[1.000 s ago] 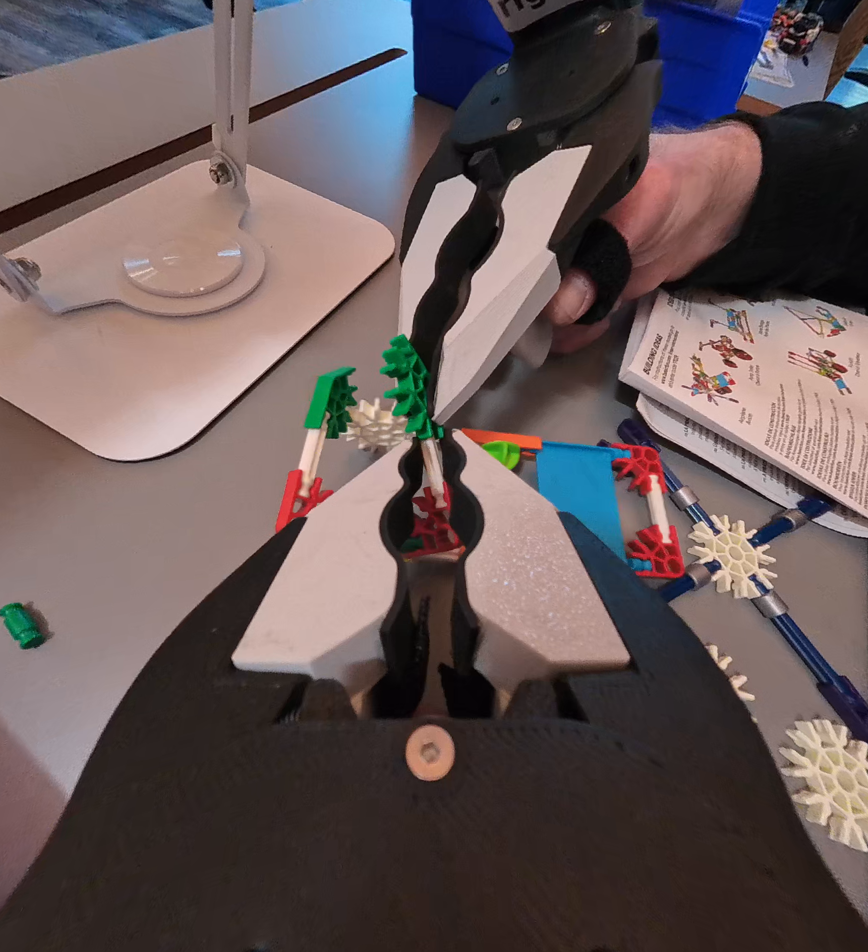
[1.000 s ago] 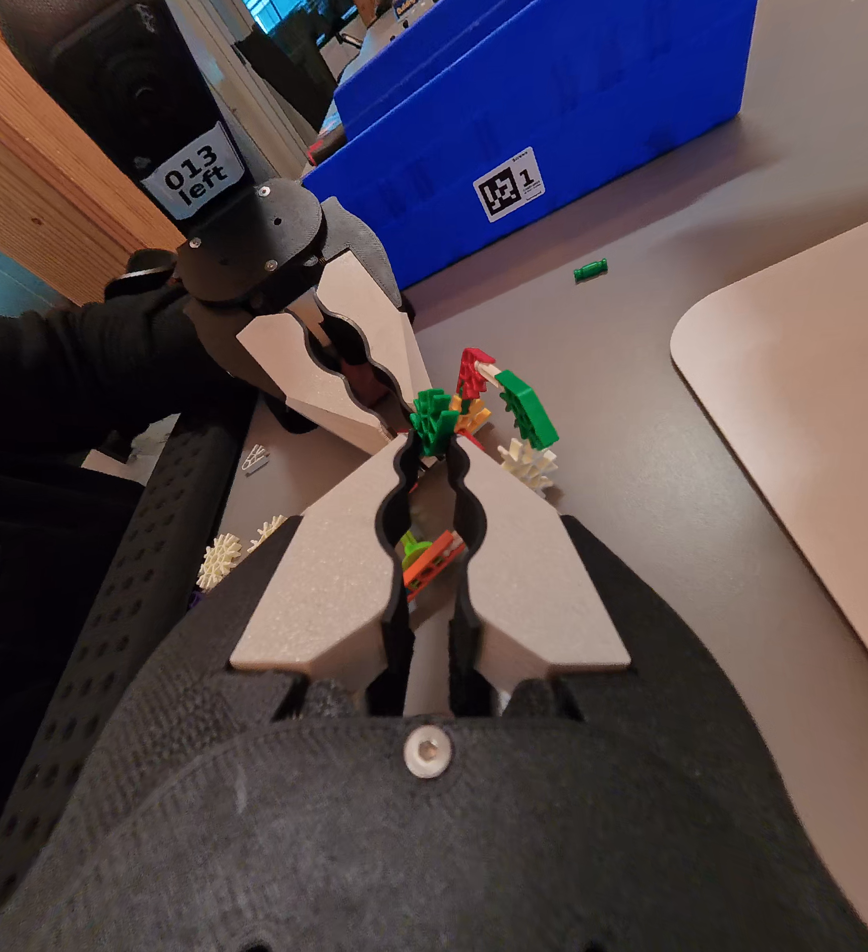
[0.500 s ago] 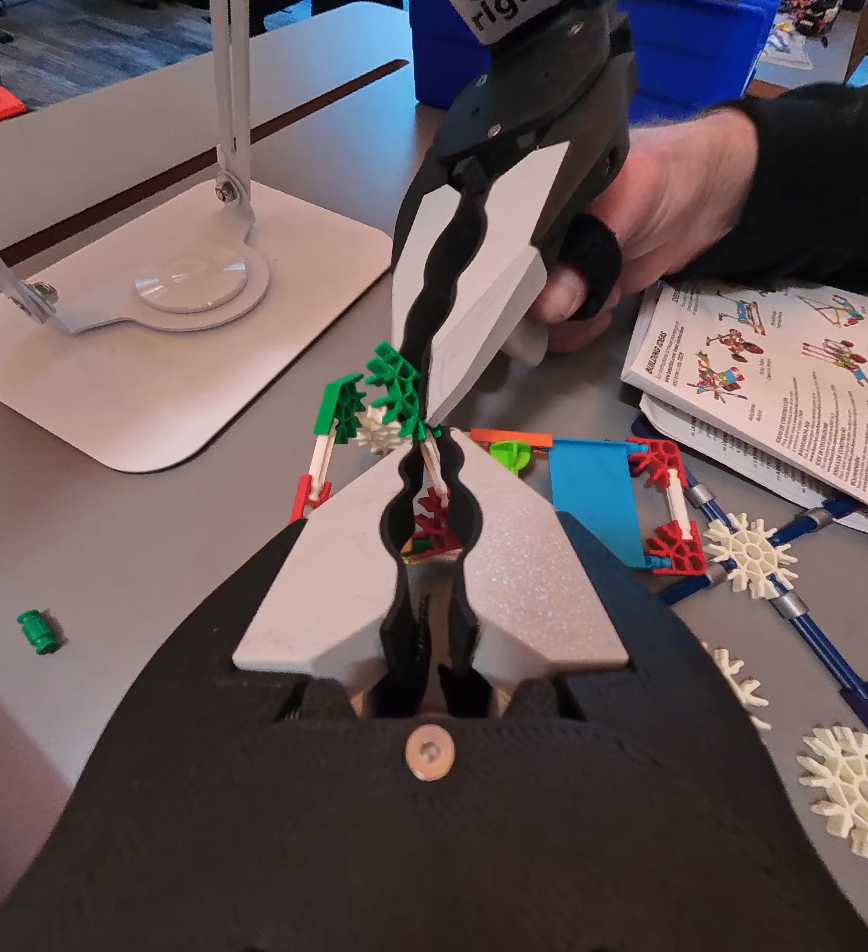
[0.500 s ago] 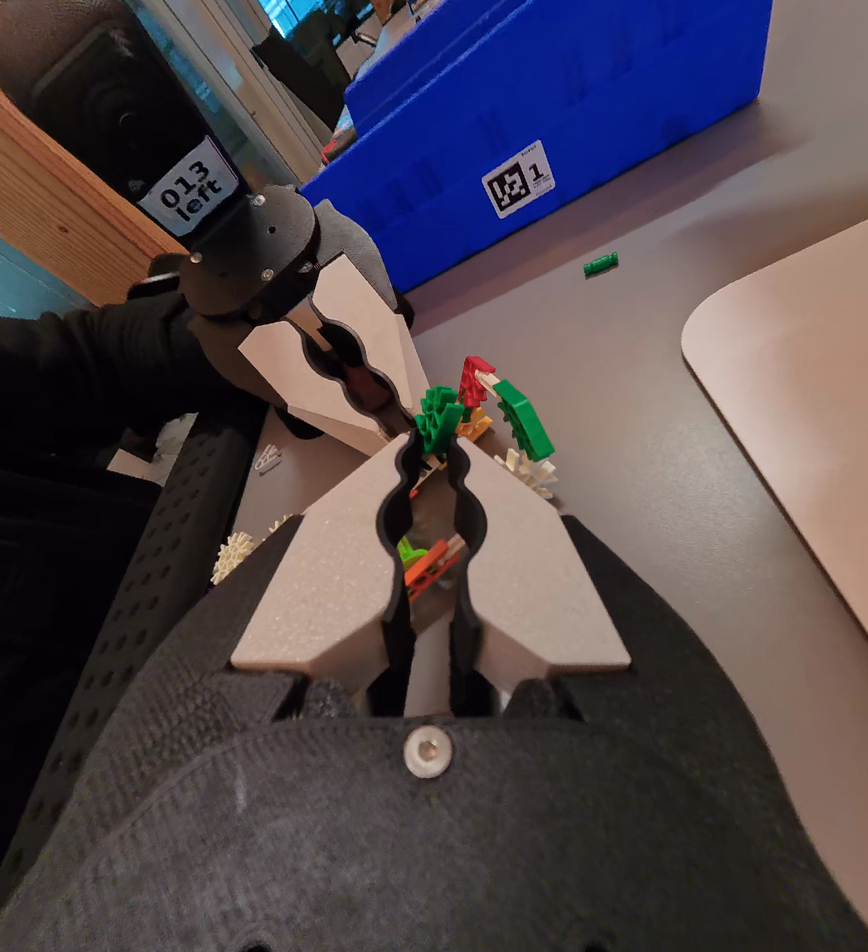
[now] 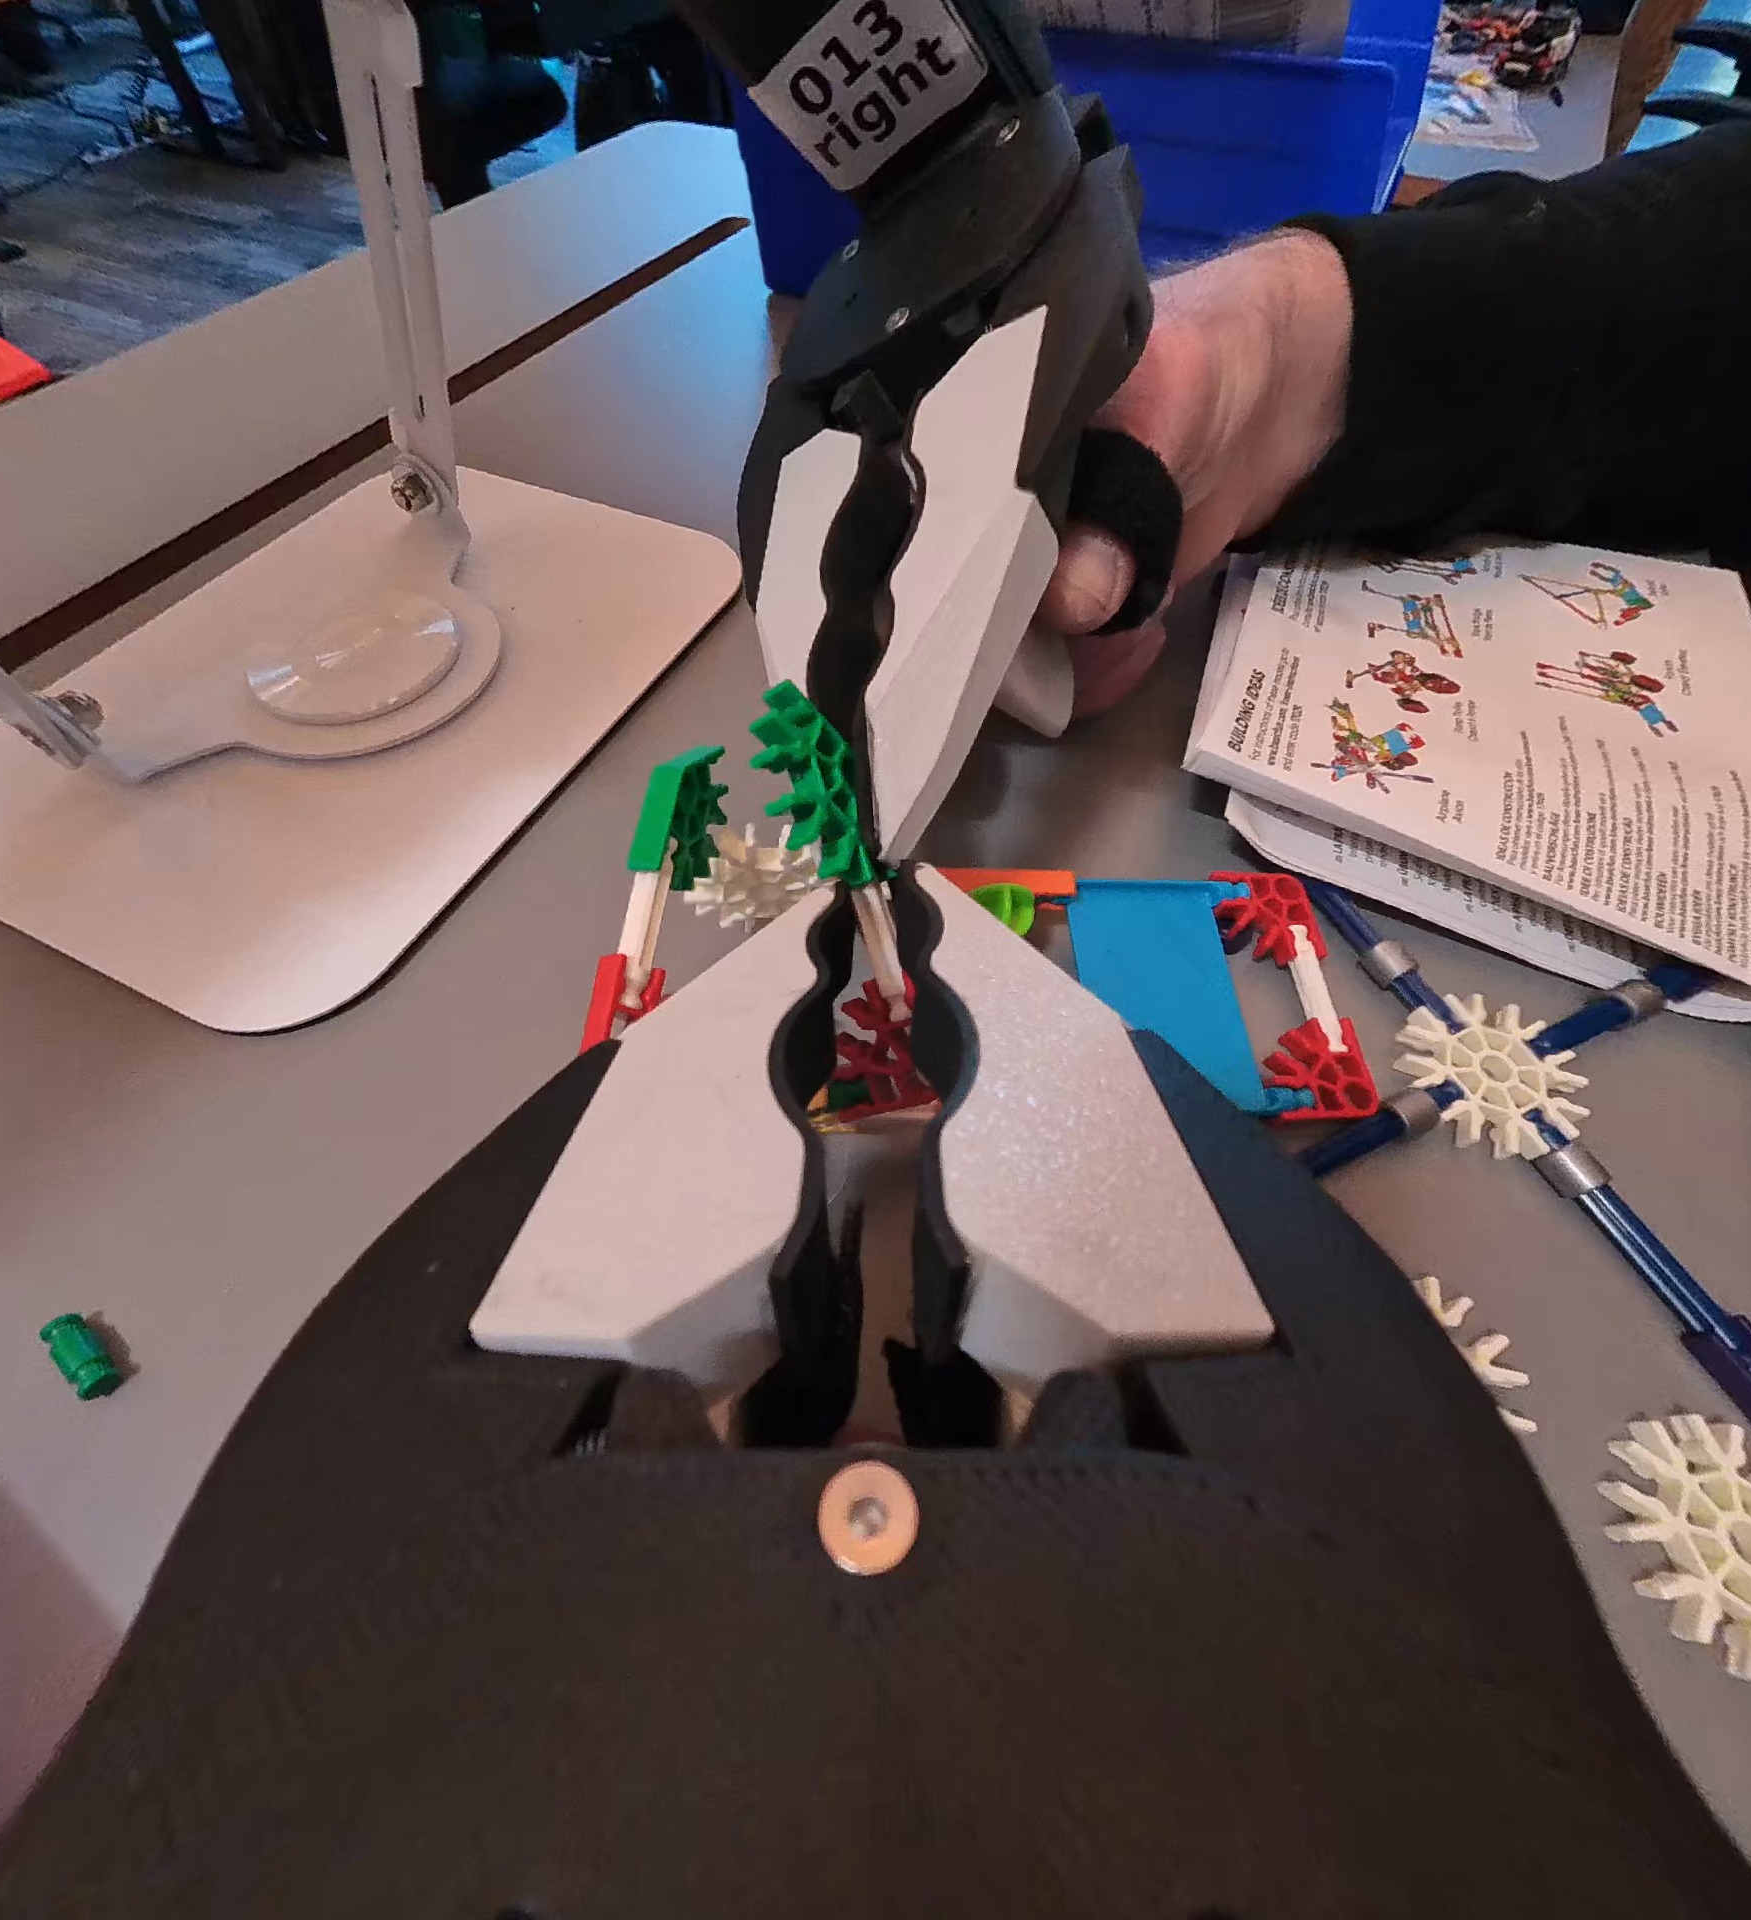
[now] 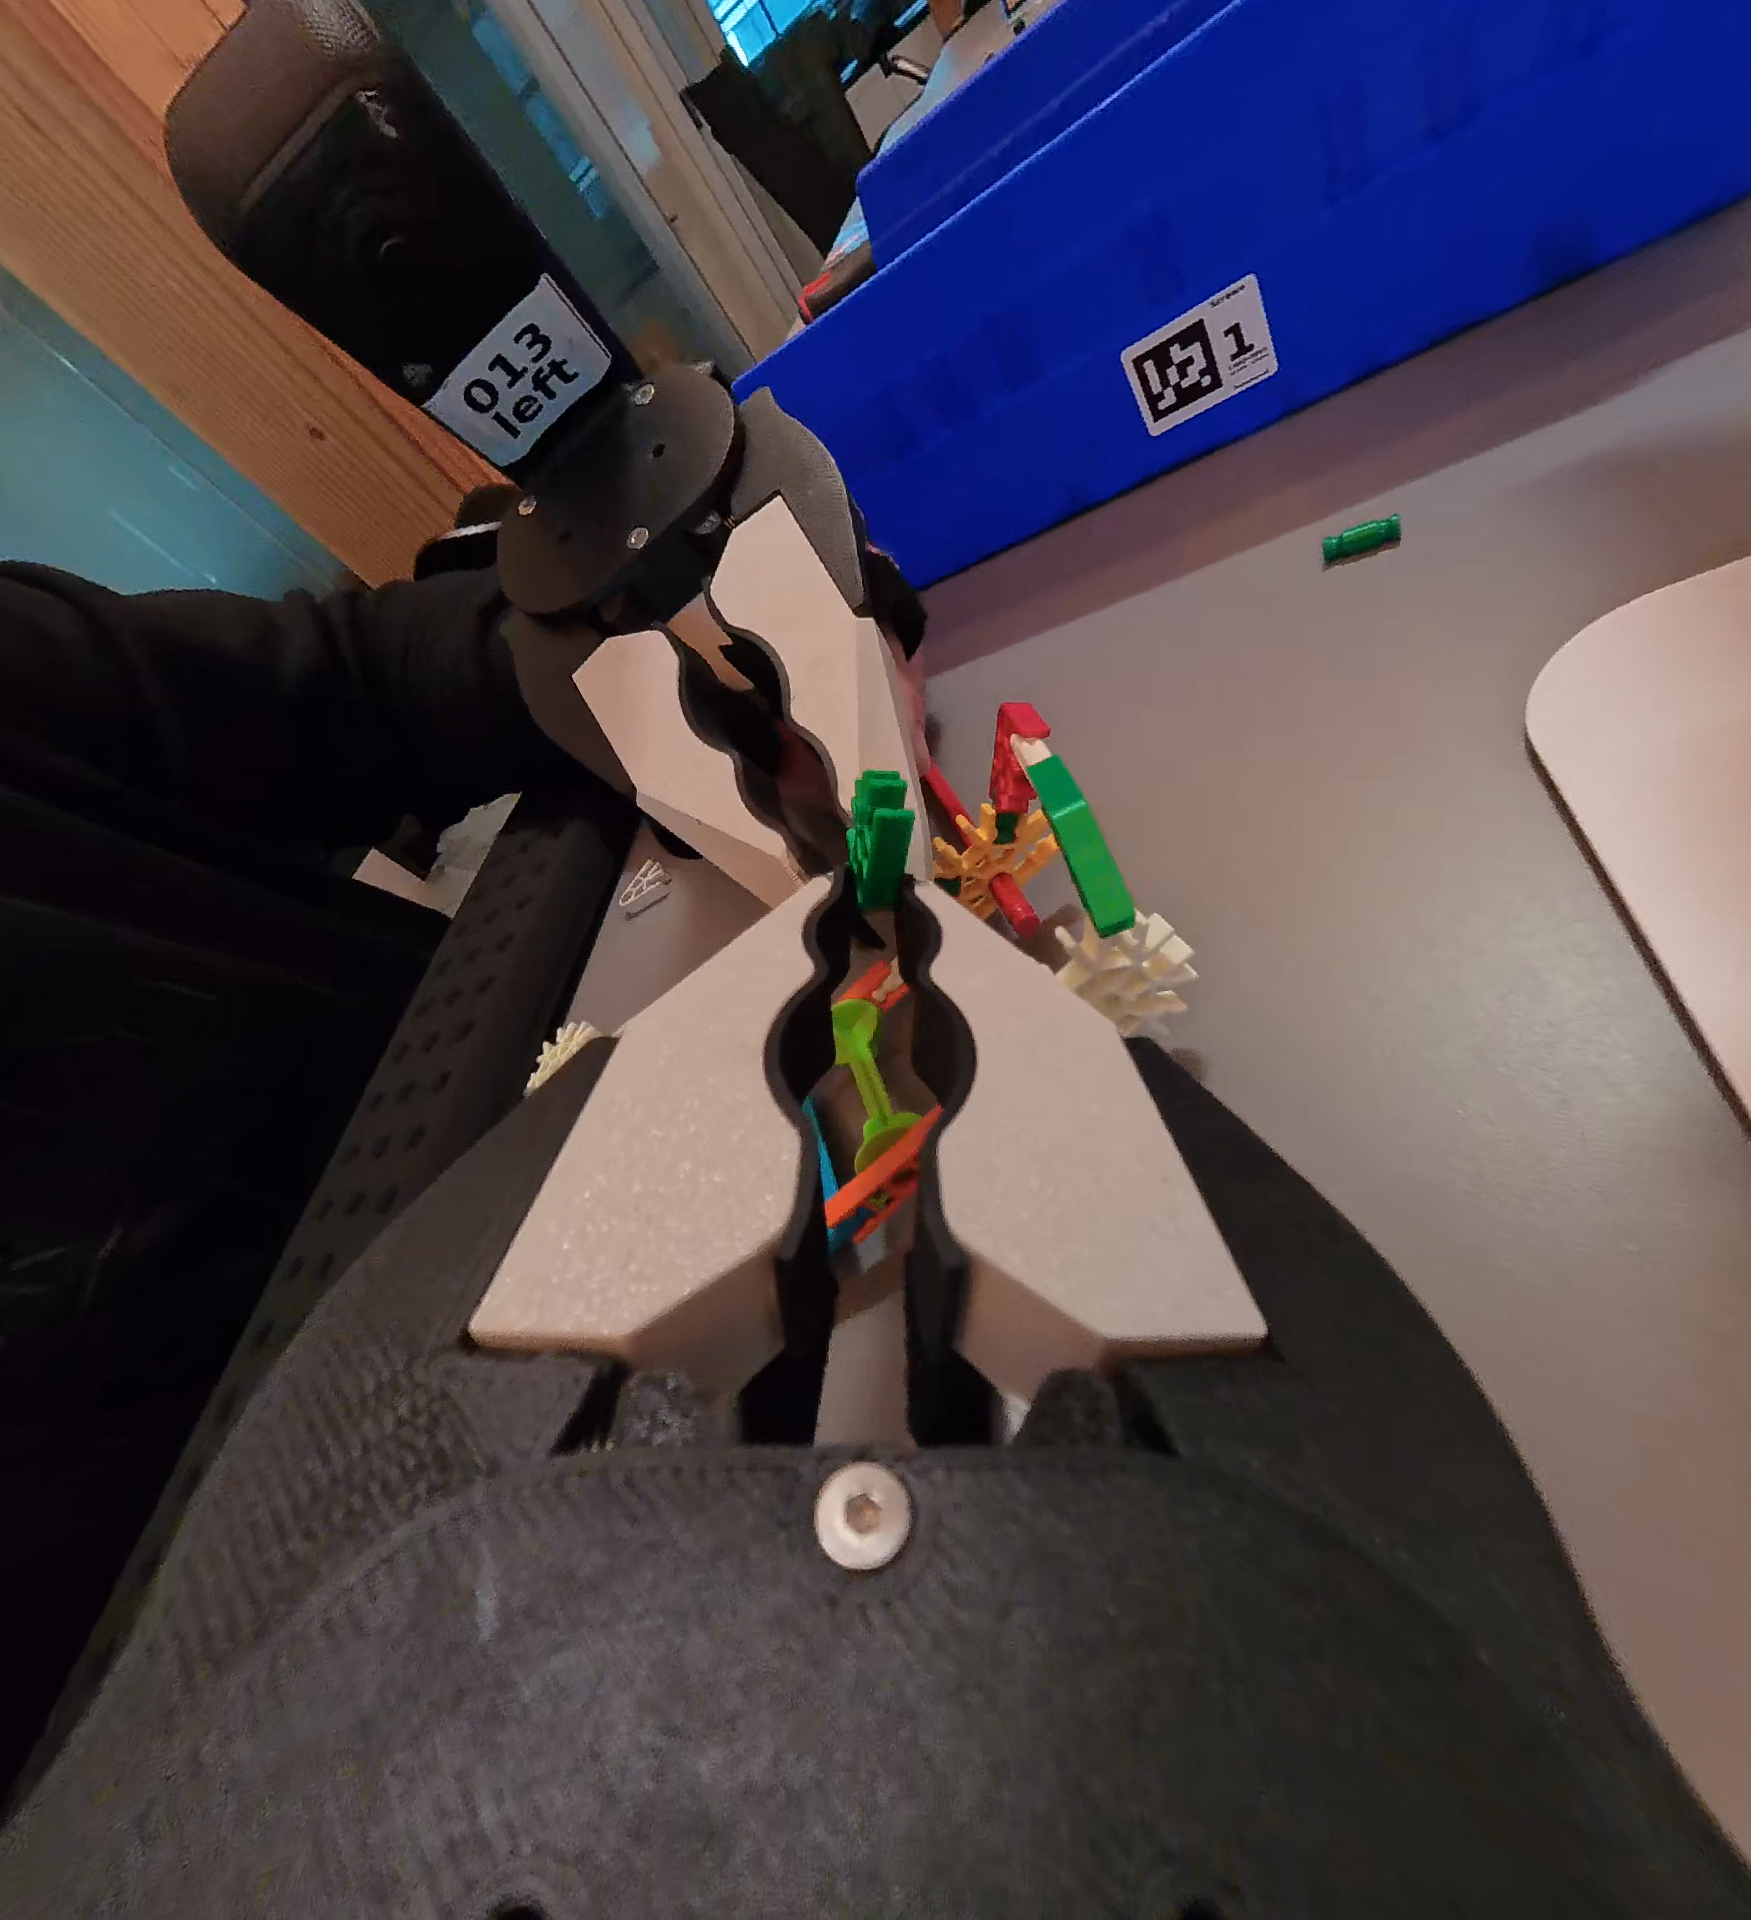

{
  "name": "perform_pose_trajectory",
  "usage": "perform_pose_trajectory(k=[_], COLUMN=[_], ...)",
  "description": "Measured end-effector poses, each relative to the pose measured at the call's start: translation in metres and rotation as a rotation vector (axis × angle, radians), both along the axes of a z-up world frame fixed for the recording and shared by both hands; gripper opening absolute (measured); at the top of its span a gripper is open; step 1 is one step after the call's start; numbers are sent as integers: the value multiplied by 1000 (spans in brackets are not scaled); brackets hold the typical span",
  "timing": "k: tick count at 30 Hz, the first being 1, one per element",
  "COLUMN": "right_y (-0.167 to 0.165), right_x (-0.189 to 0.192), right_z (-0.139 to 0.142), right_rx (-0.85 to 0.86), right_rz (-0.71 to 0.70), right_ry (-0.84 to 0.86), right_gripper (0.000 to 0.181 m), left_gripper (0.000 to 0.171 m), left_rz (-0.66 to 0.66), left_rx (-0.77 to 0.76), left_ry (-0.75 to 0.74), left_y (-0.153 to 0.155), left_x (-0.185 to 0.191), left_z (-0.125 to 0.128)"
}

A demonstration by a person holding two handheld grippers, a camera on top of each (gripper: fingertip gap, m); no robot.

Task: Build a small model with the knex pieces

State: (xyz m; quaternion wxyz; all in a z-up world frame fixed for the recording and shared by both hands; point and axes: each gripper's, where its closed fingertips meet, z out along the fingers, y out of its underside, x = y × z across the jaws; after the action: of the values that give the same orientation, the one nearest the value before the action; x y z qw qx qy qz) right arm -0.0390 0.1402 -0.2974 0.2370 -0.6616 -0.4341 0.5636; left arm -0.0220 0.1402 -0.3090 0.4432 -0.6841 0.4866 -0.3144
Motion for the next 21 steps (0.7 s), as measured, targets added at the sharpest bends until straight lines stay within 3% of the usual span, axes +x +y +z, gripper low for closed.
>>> perform_pose_trajectory(k=[9, 18, 21], right_y=[-5, -1, 0], right_x=[0, 0, 0], right_z=[8, 7, 9], right_rx=[-2, -31, -42], right_rz=[29, 3, 8], right_ry=[44, 35, 54], right_gripper=[4, 3, 3], left_gripper=[1, 1, 1], left_rz=[-28, -6, -16], left_rx=[-14, 118, 82], left_ry=[-51, 42, 6], left_y=[-5, -1, -1], left_x=[2, 1, 2], left_z=[9, 7, 9])
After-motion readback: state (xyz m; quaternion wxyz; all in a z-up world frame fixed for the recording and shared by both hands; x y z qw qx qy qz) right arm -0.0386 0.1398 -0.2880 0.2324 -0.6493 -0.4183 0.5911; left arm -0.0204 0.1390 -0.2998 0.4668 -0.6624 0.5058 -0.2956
